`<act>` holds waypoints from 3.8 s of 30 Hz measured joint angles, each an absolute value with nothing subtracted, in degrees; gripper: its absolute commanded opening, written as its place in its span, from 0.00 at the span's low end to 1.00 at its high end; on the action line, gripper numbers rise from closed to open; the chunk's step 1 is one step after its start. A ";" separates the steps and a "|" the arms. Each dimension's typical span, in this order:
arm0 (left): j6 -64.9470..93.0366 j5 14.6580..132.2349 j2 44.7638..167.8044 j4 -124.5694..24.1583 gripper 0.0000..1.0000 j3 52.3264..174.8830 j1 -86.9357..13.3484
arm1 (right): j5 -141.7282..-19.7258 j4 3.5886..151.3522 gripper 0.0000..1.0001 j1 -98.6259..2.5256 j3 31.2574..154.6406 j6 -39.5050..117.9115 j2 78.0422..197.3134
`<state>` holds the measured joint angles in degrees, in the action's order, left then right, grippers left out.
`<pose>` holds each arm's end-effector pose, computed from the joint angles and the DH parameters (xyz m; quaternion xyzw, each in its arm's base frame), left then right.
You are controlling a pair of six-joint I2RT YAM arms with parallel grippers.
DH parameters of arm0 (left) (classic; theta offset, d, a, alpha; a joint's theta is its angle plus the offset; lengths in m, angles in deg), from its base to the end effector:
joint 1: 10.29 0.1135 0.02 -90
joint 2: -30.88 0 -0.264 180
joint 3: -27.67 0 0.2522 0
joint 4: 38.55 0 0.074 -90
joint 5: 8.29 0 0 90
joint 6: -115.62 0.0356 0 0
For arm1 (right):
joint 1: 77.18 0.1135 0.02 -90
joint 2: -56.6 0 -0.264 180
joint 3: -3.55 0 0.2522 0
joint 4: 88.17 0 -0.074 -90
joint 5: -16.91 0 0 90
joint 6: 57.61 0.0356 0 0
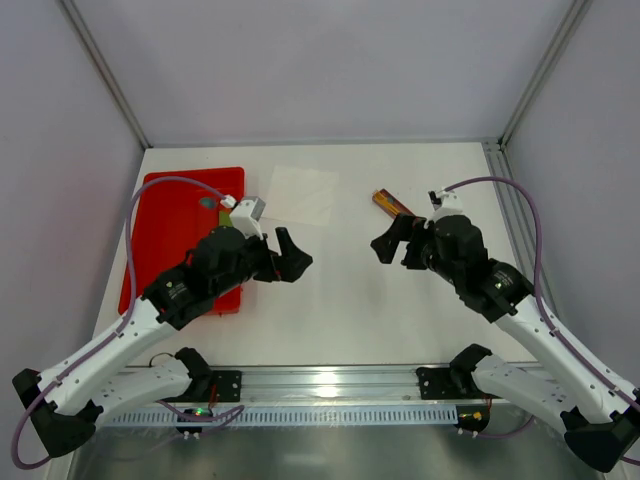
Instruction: Place the utensils on the paper napkin and roll it up
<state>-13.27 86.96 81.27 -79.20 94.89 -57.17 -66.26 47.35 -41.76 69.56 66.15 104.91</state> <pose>0.1344 -0.1388 0.3457 0.0334 0.8366 -0.3430 0.4257 0.1510 0.1022 0.3381 0.0189 0.8505 0.2553 0.4595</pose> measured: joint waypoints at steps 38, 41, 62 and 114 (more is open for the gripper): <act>-17.64 90.16 73.40 -85.39 0.96 94.65 -53.76 | -67.35 66.19 0.04 -45.06 116.23 54.17 184.38; -17.62 90.44 73.68 -85.85 0.97 94.65 -53.76 | -68.92 67.41 0.04 -45.28 116.18 55.15 185.15; -17.20 95.14 77.77 -86.02 0.99 94.65 -53.56 | -69.86 77.60 0.04 -44.29 94.74 59.17 176.32; -16.96 82.70 99.98 -77.28 0.75 96.70 -39.53 | -65.67 83.72 0.04 -40.60 78.39 66.19 166.29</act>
